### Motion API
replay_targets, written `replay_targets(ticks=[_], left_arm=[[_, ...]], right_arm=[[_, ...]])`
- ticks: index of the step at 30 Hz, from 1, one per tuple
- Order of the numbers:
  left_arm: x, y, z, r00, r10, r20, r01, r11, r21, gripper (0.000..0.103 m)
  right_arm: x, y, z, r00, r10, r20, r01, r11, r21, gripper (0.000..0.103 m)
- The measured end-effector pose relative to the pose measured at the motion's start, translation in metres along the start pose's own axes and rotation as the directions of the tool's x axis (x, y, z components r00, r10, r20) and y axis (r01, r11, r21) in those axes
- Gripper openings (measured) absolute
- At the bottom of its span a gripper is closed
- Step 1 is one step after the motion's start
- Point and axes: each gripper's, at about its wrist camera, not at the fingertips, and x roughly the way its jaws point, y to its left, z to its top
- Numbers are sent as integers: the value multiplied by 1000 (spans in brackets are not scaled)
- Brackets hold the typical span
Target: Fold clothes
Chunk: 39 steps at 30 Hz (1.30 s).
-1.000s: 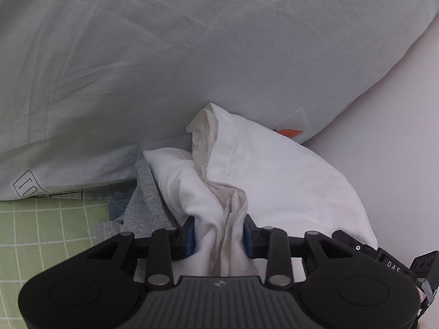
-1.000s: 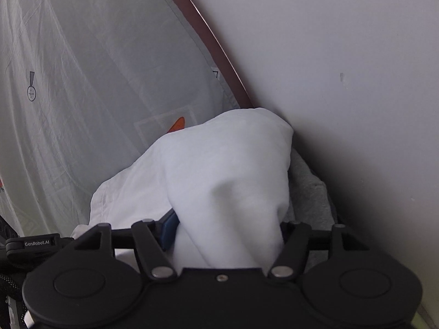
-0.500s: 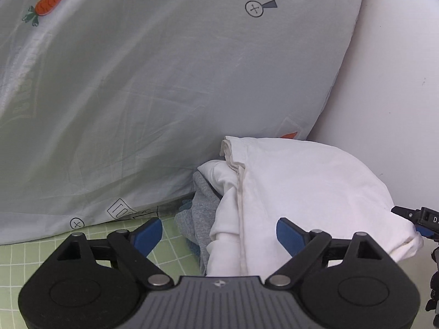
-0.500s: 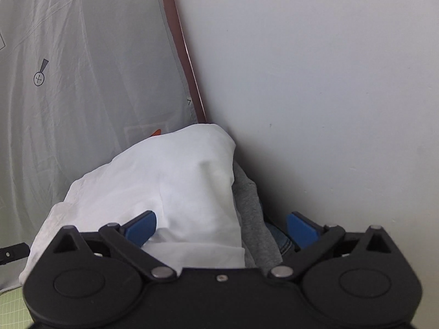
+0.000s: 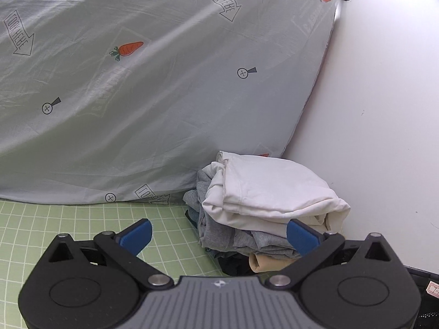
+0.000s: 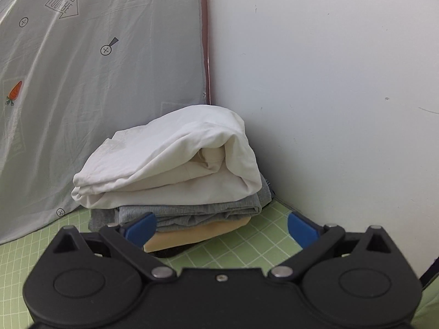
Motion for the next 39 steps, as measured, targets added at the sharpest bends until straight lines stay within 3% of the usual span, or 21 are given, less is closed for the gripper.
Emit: replay_targets(ticks=[7, 10, 19, 39], left_arm=[[-47, -4, -32, 995, 77, -67, -70, 993, 93, 103], [-65, -8, -48, 992, 86, -93, -70, 985, 160, 103], [-115, -8, -78, 982, 93, -166, -60, 980, 190, 103], [-151, -26, -115, 974, 54, -219, 5, 965, 262, 103]], right_arm=[[-70, 20, -45, 998, 23, -54, -26, 998, -52, 103], [-97, 23, -62, 996, 10, -85, -14, 999, -47, 103], [-155, 24, -106, 983, 28, -181, -40, 997, -59, 103], [-195, 16, -131, 982, 23, -189, -43, 994, -101, 103]])
